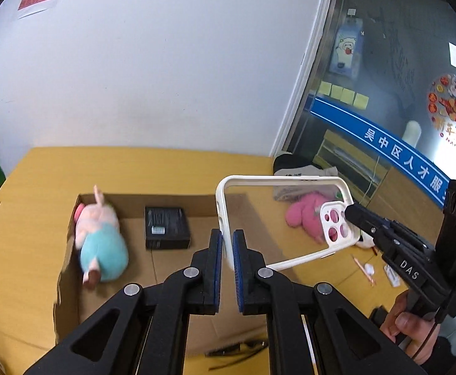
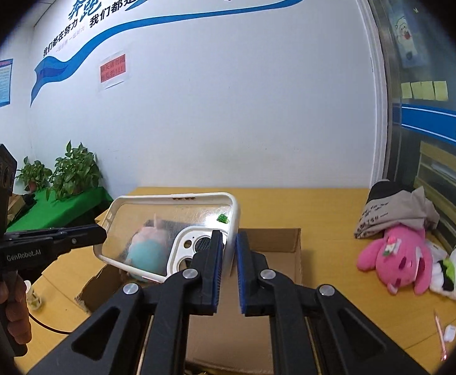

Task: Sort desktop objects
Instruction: 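Lift the phone case into the cardboard box beside the charger and release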

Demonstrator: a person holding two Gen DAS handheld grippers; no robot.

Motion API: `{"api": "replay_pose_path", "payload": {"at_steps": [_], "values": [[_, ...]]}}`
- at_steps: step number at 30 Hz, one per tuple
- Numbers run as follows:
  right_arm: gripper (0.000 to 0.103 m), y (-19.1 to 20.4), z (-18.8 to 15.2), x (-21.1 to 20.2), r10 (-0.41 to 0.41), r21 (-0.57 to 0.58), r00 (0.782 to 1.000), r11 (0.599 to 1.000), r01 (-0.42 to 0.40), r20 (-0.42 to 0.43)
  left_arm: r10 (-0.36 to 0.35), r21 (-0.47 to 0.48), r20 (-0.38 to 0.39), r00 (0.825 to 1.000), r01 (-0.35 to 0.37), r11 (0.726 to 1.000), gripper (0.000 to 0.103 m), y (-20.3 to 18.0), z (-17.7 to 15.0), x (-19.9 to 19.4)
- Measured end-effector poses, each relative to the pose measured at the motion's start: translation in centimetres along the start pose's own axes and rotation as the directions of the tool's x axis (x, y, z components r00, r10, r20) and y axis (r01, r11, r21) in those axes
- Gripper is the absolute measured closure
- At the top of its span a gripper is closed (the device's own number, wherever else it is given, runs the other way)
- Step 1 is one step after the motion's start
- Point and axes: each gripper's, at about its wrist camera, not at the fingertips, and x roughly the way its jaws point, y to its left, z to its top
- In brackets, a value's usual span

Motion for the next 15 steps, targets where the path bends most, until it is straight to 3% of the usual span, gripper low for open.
{"api": "replay_pose_path", "payload": {"at_steps": [8,15], "values": [[0.095,-3.4,3.6,5.0,-0.01,0.078,0.999,0.997,0.014,-0.053,-0.008,0.015,-0.068,0.998,0.009,1.0,0.097,0.2,4.9,5.7],[0.096,-6.4,3.3,12.8,-0.057,0.089,0.983,0.993,0.073,-0.174,0.0,-0.02,-0.182,0.983,-0.004,1.0,0.097,1.9,6.6,13.7]]}}
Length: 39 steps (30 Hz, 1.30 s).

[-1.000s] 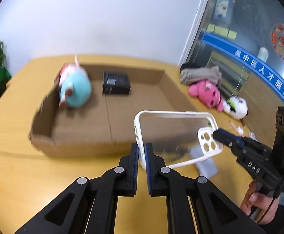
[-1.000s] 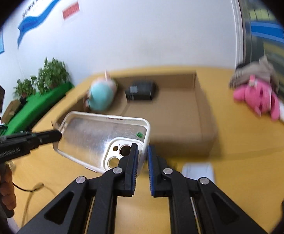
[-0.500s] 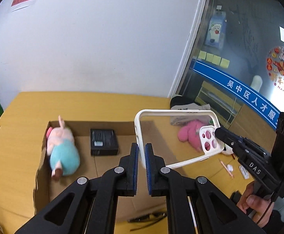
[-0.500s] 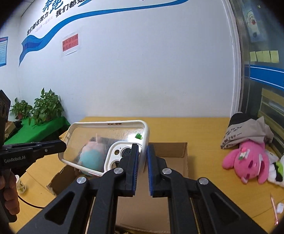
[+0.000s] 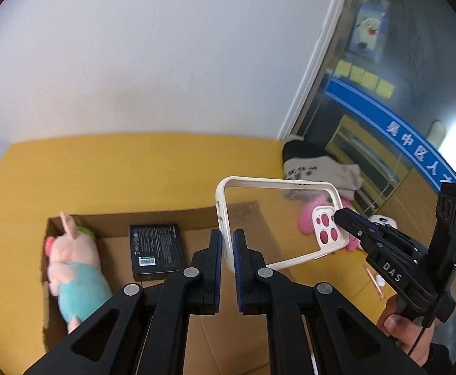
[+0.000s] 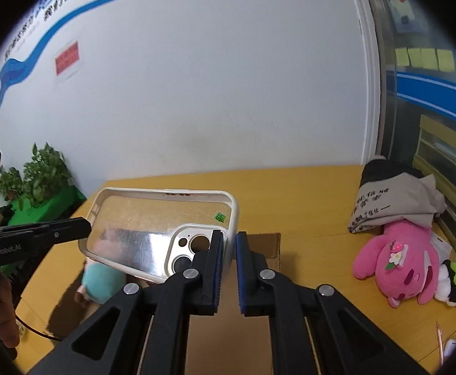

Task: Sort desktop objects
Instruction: 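Lift the phone case into the cardboard box beside the charger and release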

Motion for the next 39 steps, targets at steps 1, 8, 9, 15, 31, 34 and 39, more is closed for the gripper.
{"api": "replay_pose_path", "payload": {"at_steps": [1,8,9,15,31,34,39], "values": [[0.096,-0.6,0.1,1.4,0.003,0.009,1.0,1.0,-0.003,-0.024,0.001,-0.006,-0.023,1.0,-0.001,1.0,0.097,0.4,0.2,1.3],[0.097,-3.2,-0.5,10.3,-0.002,0.048,0.988,0.999,0.01,-0.157,0.035,-0.054,-0.158,0.987,-0.044,0.998,0.097,3.2,0.4,10.0],[0.097,-3.5,-0.8,11.9,-0.003,0.049,0.983,0.999,0.012,-0.185,0.039,-0.06,-0.174,0.984,-0.05,0.997,0.097,3.6,0.3,11.0],[0.097,-4.4,-2.7,18.5,-0.031,0.014,0.948,0.999,0.038,-0.316,0.054,-0.097,-0.272,0.961,-0.084,0.992,0.097,5.8,-1.0,17.1],[0.091,-3.8,-3.7,23.0,-0.138,-0.091,0.905,0.99,0.11,-0.402,0.049,-0.117,-0.34,0.939,-0.094,0.989,0.097,6.6,-3.1,22.1],[0.082,-4.0,-3.6,22.9,-0.109,-0.062,0.909,0.994,0.091,-0.402,0.055,-0.099,-0.334,0.941,-0.093,0.991,0.096,6.1,-2.8,21.5],[0.05,-3.4,-3.2,20.4,-0.061,-0.029,0.933,0.998,0.054,-0.353,0.069,-0.048,-0.262,0.963,-0.085,0.995,0.061,4.6,-1.6,18.0]]}}
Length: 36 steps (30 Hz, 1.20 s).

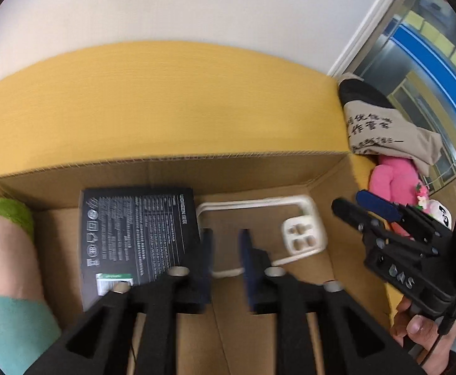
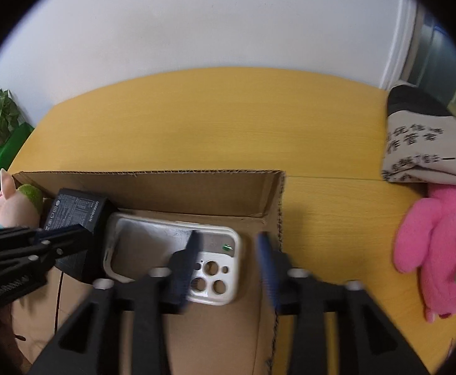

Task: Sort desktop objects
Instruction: 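Lift the phone case into the cardboard box beside the charger and release, then move both grippers to the white power bank on the table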

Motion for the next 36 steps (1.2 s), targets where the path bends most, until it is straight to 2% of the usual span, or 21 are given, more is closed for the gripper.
{"api": "replay_pose_path", "payload": {"at_steps": [1,2,3,4,5,7,8,9,10,12,15,18,20,22,25,32,34,36], "values": [[0.046,0.0,-0.3,-1.1,0.016,0.006,1.0,1.0,-0.016,0.022,-0.006,0.024,0.025,1.0,0.005,1.0,0.049,-0.4,-0.2,-1.3],[0.038,0.1,-0.7,-2.4,0.023,0.003,0.999,1.0,-0.024,0.048,-0.012,0.05,0.048,0.999,0.01,0.999,0.04,-0.8,-0.5,-2.6],[0.03,0.2,-1.2,-3.9,0.03,-0.007,0.996,1.0,-0.029,0.078,-0.01,0.077,0.074,0.997,0.004,0.997,0.035,-1.2,-0.8,-3.9],[0.028,0.4,-2.0,-6.1,0.042,-0.023,0.992,0.999,-0.04,0.12,0.007,0.105,0.109,0.994,-0.019,0.994,0.026,-1.6,-1.5,-5.6],[0.023,0.6,-2.8,-7.7,0.052,-0.033,0.988,0.998,-0.047,0.148,0.031,0.129,0.15,0.988,-0.051,0.99,0.022,-2.0,-2.3,-7.6],[0.023,1.2,-4.7,-11.3,0.079,-0.058,0.979,0.996,-0.069,0.188,0.057,0.177,0.249,0.967,-0.104,0.979,0.016,-2.8,-4.8,-12.1],[0.022,1.4,-5.7,-13.0,0.094,-0.067,0.975,0.994,-0.082,0.203,0.069,0.194,0.297,0.952,-0.131,0.972,0.006,-3.2,-6.1,-14.0],[0.021,1.7,-7.3,-15.1,0.106,-0.072,0.968,0.993,-0.092,0.228,0.083,0.206,0.355,0.931,-0.164,0.965,0.001,-3.5,-7.8,-16.4],[0.021,1.9,-8.5,-16.5,0.114,-0.075,0.962,0.992,-0.098,0.249,0.089,0.209,0.408,0.909,-0.188,0.96,0.0,-3.6,-9.6,-18.5],[0.02,3.2,-11.2,-19.3,0.123,-0.081,0.951,0.991,-0.104,0.284,0.087,0.198,0.475,0.876,-0.202,0.959,0.0,-3.4,-13.0,-21.9],[0.018,5.2,-15.6,-21.9,0.106,-0.098,0.948,0.992,-0.08,0.299,0.086,0.154,0.533,0.842,-0.197,0.968,0.0,-2.4,-18.4,-25.6],[0.018,7.3,-19.0,-23.2,0.085,-0.13,0.949,0.99,-0.047,0.305,0.139,0.08,0.57,0.81,-0.223,0.972,0.0,-1.3,-23.1,-27.3],[0.018,8.5,-20.9,-23.9,0.088,-0.155,0.947,0.987,-0.041,0.308,0.172,0.055,0.563,0.808,-0.244,0.968,0.0,-0.9,-25.6,-27.4],[0.018,9.5,-22.3,-24.7,0.094,-0.164,0.946,0.985,-0.044,0.312,0.195,0.042,0.545,0.815,-0.259,0.965,0.0,-0.6,-27.6,-27.0],[0.018,11.0,-24.1,-25.8,0.092,-0.176,0.945,0.984,-0.038,0.314,0.195,0.007,0.528,0.827,-0.234,0.972,0.0,-0.1,-30.3,-27.0],[0.018,12.2,-28.1,-26.8,0.087,-0.181,0.95,0.983,-0.033,0.301,0.186,-0.026,0.567,0.803,-0.208,0.978,0.0,-0.5,-34.9,-27.0],[0.018,12.4,-29.3,-26.8,0.088,-0.179,0.952,0.983,-0.036,0.293,0.184,-0.023,0.565,0.805,-0.207,0.978,0.0,-0.8,-35.5,-26.5],[0.018,12.5,-30.5,-26.5,0.088,-0.181,0.956,0.983,-0.038,0.281,0.184,-0.024,0.551,0.814,-0.205,0.978,0.0,-1.1,-36.3,-25.7]]}}
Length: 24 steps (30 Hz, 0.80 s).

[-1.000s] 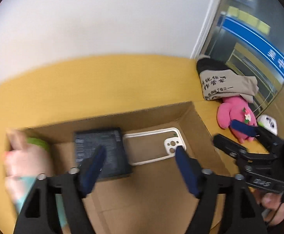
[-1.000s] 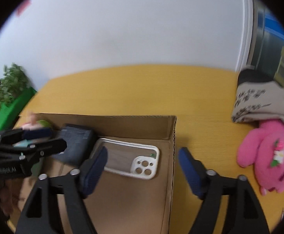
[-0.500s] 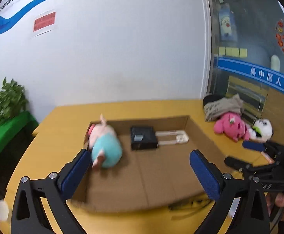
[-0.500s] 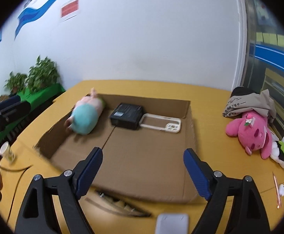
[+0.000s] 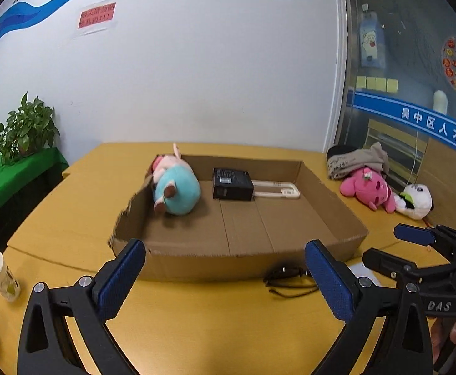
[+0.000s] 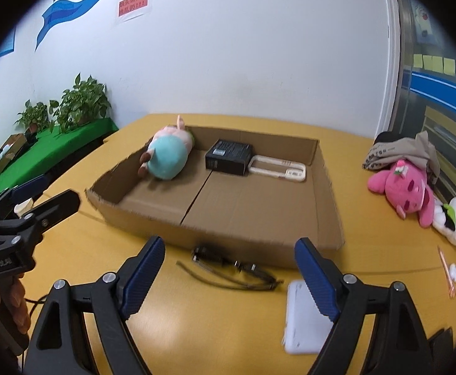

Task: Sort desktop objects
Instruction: 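Move both grippers to the white power bank on the table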

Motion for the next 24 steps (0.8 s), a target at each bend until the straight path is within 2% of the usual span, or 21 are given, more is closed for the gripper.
{"api": "replay_pose_path", "payload": {"at_steps": [5,10,13,16,21,24], "values": [[0.018,-0.3,-3.1,0.5,-0.002,0.018,1.0,1.0,0.003,-0.028,-0.019,0.005,-0.03,0.999,0.019,1.0,0.0,-1.0,-2.7,0.4],[0.018,-3.5,-6.8,2.5,-0.033,0.095,0.994,0.995,0.043,-0.109,-0.04,0.01,-0.085,0.996,0.041,0.999,0.0,-1.7,-5.4,1.9],[0.018,-6.2,-8.5,4.0,-0.075,0.13,0.981,0.986,0.099,-0.177,-0.035,0.02,-0.131,0.991,0.038,0.999,0.0,-2.1,-6.5,3.4],[0.018,-8.7,-9.5,5.6,-0.107,0.13,0.96,0.981,0.145,-0.259,-0.028,0.033,-0.179,0.984,0.035,0.999,0.0,-2.6,-7.4,4.8],[0.018,-10.2,-10.6,8.4,-0.078,0.124,0.934,0.984,0.129,-0.349,-0.054,0.027,-0.239,0.969,0.062,0.998,0.0,-3.5,-8.4,6.1],[0.024,-9.8,-10.9,8.4,-0.092,0.091,0.94,0.988,0.128,-0.328,-0.08,0.031,-0.279,0.957,0.093,0.995,0.0,-3.9,-9.0,6.5]]}}
